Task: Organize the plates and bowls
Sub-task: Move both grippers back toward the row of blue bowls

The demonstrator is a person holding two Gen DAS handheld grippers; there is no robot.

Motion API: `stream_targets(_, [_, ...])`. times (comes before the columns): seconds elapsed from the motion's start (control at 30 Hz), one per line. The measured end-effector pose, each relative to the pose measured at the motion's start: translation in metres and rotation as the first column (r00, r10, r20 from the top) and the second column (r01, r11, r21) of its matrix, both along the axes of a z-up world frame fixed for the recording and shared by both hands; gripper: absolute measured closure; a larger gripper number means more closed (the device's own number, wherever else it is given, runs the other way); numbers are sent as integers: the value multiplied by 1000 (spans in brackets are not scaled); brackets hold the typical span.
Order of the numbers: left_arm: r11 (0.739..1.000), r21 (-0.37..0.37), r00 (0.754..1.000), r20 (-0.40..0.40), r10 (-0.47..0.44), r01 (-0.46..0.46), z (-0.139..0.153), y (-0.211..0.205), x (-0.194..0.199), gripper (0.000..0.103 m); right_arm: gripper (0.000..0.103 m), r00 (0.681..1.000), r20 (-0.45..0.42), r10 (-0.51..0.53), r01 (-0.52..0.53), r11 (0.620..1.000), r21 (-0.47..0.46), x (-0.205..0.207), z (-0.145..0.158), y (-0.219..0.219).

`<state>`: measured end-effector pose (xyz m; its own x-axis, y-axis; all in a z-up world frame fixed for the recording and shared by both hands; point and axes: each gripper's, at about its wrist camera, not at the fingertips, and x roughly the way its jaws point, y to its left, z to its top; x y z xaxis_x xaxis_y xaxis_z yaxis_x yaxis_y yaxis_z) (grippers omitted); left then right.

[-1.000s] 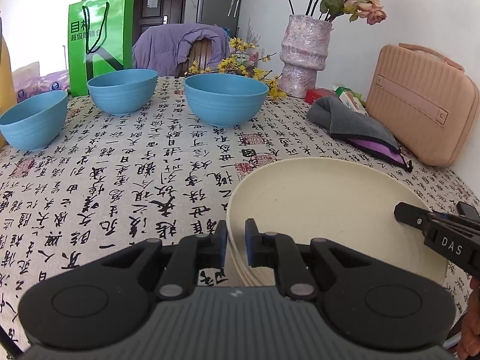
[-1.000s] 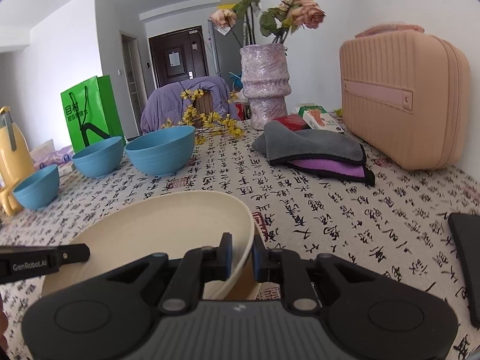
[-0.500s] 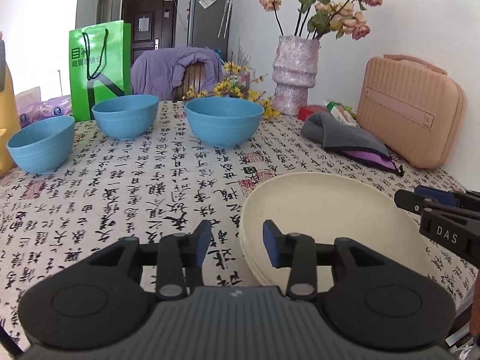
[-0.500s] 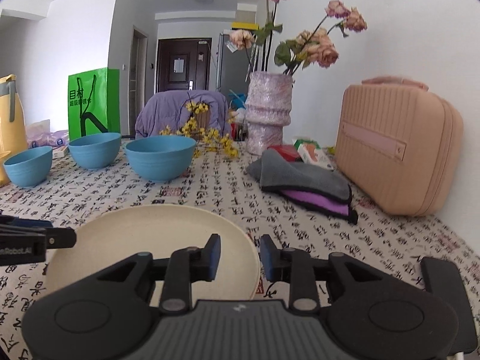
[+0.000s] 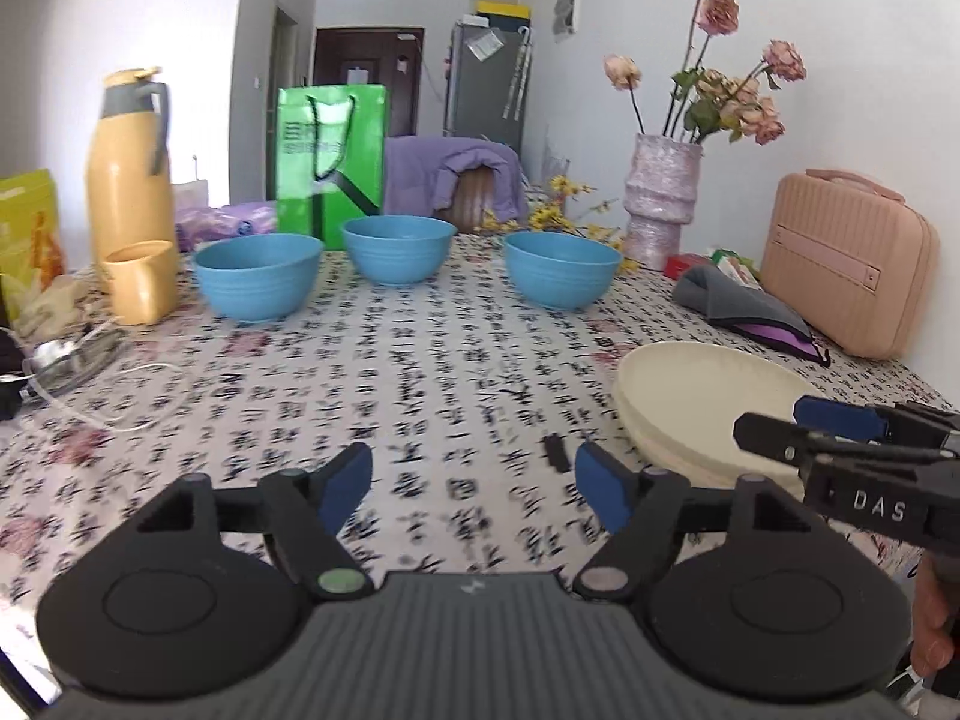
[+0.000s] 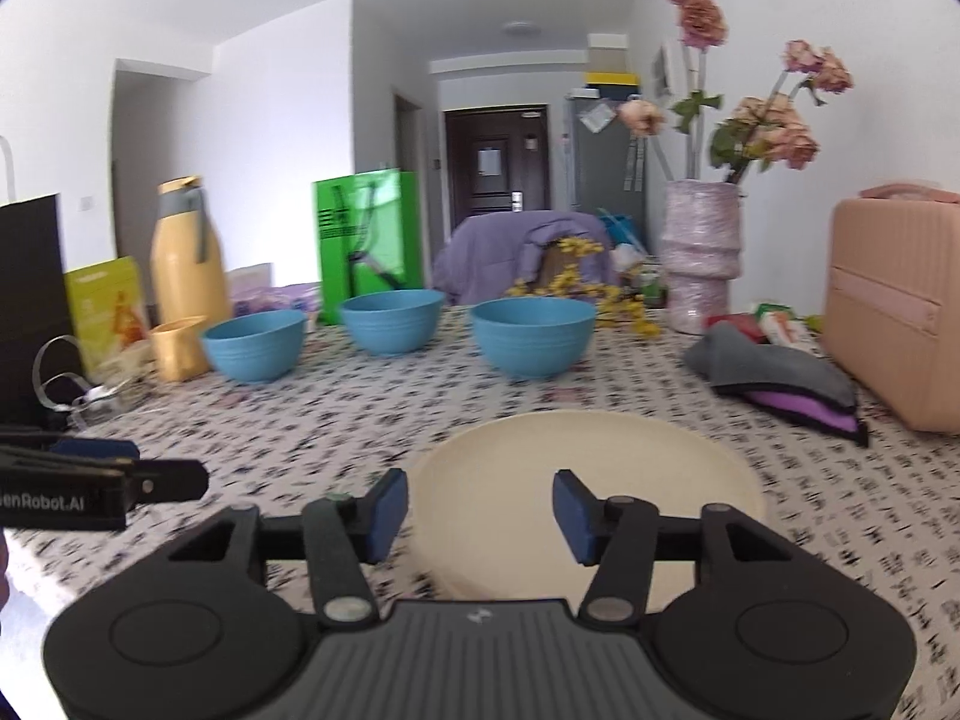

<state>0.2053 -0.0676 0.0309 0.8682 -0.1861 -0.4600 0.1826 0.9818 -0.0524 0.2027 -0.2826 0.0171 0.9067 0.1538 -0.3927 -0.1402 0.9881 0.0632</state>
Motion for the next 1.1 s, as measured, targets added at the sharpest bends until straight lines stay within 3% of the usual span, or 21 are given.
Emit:
stream_targets(0.13, [999, 35, 998, 56, 33, -35, -4, 20, -31, 7, 30, 998, 7, 56, -57, 998, 13, -23, -6, 24])
stream_targets(0.27, [999, 24, 996, 73, 41, -43, -8, 35, -51, 1, 19, 997, 29, 66, -66, 998, 21, -45, -8, 41])
stream_targets(0.6, [996, -21, 991, 97, 89, -87, -9, 56, -73, 0, 16, 994, 49, 102, -102, 995, -3, -69, -5, 66])
stream_targets(1.1, [993, -36, 990, 82, 116, -113, -11, 66, -69, 0, 16, 992, 44, 117, -117, 993, -13, -64, -6, 73])
